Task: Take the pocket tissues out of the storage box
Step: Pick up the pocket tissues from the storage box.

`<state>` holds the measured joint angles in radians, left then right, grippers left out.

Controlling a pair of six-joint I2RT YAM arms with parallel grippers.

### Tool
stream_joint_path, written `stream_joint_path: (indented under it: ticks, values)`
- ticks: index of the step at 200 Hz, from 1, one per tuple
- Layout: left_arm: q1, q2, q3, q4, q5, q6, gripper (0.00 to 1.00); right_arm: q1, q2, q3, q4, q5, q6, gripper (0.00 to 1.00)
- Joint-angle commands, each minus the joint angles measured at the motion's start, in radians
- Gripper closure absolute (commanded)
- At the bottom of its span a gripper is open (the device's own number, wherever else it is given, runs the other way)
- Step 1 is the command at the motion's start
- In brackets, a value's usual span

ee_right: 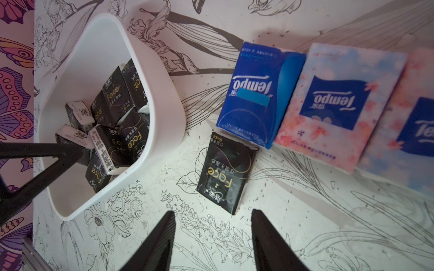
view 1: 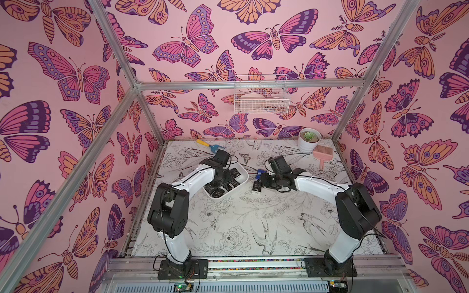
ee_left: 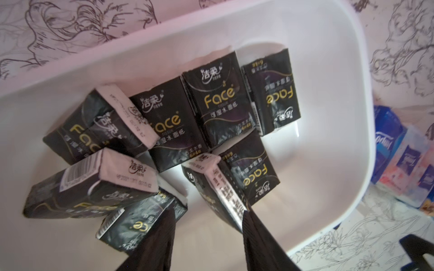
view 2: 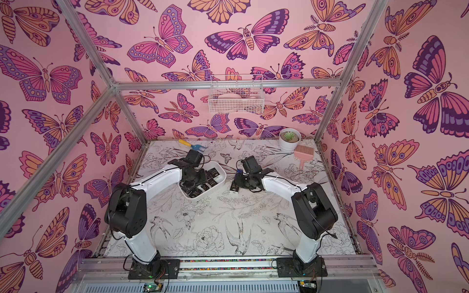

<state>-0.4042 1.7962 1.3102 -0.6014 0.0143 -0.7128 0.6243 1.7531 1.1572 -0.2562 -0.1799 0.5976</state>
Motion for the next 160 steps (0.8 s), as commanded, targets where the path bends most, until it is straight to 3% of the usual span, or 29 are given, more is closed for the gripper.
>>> stream_joint_path:
  ticks: [1,81,121,160]
  values:
    - [0.005,0.042,0.007,0.049,0.002,-0.100,0.48,0.006,0.014,0.015,-0.030,-0.012,-0.020,0.44]
    - [0.005,0.141,0.039,0.067,0.034,-0.131,0.48,0.006,0.003,0.003,-0.030,-0.029,-0.027,0.42]
    - [0.008,0.127,0.027,0.071,0.044,-0.125,0.65,0.006,-0.003,-0.005,-0.033,-0.031,-0.029,0.42]
    - [0.013,0.047,0.021,0.070,0.039,-0.096,0.74,0.006,-0.017,-0.011,-0.045,-0.029,-0.036,0.42]
